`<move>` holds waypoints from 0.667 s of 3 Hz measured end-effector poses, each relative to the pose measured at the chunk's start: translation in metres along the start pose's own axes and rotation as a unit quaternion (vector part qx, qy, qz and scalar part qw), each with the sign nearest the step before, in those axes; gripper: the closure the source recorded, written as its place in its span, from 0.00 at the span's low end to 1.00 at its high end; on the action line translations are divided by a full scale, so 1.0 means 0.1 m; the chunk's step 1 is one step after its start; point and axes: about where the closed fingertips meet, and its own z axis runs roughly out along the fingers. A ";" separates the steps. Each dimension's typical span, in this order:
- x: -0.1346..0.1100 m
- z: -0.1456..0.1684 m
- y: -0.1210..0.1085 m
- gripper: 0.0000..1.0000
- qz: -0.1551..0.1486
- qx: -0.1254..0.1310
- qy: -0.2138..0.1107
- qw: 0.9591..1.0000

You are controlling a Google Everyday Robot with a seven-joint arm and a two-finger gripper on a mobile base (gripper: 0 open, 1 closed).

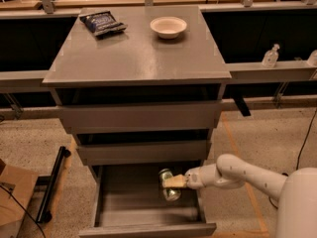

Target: Pick green can from bottom drawer and place on counter

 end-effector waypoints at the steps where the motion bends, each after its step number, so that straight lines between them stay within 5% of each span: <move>1: -0.15 -0.56 0.64 1.00 -0.040 -0.019 0.052 0.998; 2: -0.25 -0.78 0.95 1.00 -0.066 -0.028 0.068 0.995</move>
Offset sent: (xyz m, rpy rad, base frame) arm -0.0116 -0.0079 0.0643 -0.0032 0.0019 0.1089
